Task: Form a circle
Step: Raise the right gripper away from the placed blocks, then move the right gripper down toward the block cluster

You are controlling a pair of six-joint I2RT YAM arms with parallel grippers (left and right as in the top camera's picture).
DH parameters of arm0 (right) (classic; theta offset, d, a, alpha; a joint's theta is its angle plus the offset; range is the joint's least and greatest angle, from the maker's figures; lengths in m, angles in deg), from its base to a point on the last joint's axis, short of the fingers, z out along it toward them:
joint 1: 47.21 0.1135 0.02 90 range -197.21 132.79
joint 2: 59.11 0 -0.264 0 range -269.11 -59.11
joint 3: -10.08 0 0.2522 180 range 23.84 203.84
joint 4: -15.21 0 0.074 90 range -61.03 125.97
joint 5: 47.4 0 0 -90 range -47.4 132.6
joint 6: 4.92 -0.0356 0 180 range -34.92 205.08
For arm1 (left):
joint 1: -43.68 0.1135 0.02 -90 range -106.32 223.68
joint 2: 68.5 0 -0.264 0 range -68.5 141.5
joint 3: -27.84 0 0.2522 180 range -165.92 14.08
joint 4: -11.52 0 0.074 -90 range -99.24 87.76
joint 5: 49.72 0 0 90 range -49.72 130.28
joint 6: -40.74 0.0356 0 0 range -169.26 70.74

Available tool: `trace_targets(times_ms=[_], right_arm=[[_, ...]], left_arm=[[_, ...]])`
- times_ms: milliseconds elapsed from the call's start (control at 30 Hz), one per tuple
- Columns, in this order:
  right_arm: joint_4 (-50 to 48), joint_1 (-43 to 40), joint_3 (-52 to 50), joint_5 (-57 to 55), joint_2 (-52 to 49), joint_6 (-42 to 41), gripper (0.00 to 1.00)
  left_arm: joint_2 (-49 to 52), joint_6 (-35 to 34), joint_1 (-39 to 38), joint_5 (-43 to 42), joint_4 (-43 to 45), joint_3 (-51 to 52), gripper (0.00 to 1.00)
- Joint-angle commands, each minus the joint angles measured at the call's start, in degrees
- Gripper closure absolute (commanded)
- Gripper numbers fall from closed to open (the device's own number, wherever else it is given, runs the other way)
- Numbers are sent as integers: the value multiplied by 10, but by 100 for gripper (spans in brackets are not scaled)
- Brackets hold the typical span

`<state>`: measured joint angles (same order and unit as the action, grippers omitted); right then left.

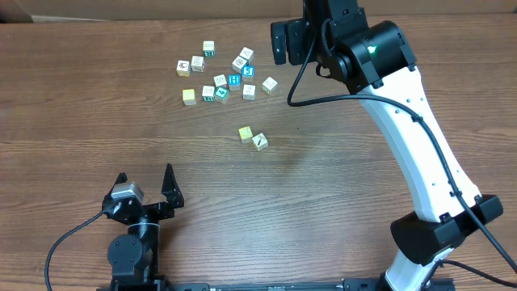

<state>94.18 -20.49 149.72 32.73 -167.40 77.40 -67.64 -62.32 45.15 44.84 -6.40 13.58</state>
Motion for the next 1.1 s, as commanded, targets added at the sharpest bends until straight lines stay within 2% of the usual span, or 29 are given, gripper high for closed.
trace_targets(times_ms=[0,1067], right_arm=[[-1,2,4,-4,0,-2,0],[-20,3,-3,-4,-39,-2,0]], left_arm=[[-6,13,-3,-1,1,2,1],[-6,13,-3,-1,1,2,1]])
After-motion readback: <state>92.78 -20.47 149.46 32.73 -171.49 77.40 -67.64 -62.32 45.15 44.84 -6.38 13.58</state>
